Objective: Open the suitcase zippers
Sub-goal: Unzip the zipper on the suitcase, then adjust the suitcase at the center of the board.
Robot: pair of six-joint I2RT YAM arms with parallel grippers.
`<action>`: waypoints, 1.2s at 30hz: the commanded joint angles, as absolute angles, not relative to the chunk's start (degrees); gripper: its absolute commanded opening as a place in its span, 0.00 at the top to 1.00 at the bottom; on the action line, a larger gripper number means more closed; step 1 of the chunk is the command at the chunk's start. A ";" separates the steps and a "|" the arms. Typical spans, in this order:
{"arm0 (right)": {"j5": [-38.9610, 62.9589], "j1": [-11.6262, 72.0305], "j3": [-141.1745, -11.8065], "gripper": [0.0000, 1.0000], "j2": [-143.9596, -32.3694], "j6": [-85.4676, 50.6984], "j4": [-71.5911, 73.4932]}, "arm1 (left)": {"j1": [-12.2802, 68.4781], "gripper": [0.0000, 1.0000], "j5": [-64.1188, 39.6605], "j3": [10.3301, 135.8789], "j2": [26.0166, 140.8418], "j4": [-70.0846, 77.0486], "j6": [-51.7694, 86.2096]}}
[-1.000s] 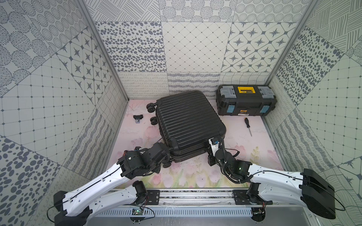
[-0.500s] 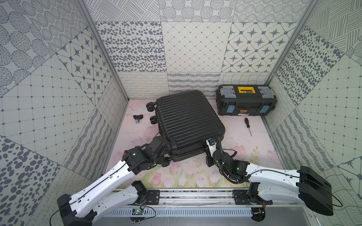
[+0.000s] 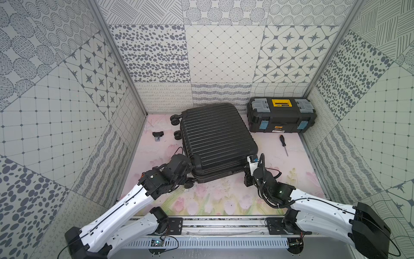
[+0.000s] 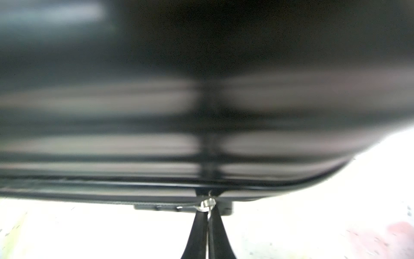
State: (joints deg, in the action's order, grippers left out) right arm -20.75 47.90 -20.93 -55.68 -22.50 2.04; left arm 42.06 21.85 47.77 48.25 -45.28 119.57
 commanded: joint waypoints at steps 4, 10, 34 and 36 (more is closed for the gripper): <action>-19.95 40.49 -19.77 1.00 -53.07 -22.58 1.08 | 40.00 0.80 24.35 47.25 46.68 -55.51 118.96; -16.25 32.02 -19.49 1.00 -50.81 -23.07 4.09 | 37.01 0.83 23.22 47.02 44.61 -57.31 115.33; 5.07 43.09 -14.90 1.00 -55.32 -2.19 25.67 | 9.30 0.16 16.82 77.49 74.73 -66.49 55.60; 4.10 45.87 -15.55 1.00 -56.56 -1.78 26.18 | 9.73 0.14 20.90 82.68 75.59 -68.04 52.81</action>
State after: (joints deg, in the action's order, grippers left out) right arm 3.70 42.50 -13.50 -55.46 -5.48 19.51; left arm 10.50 9.37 71.90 71.42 -58.92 75.72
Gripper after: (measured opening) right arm 0.051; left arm 0.853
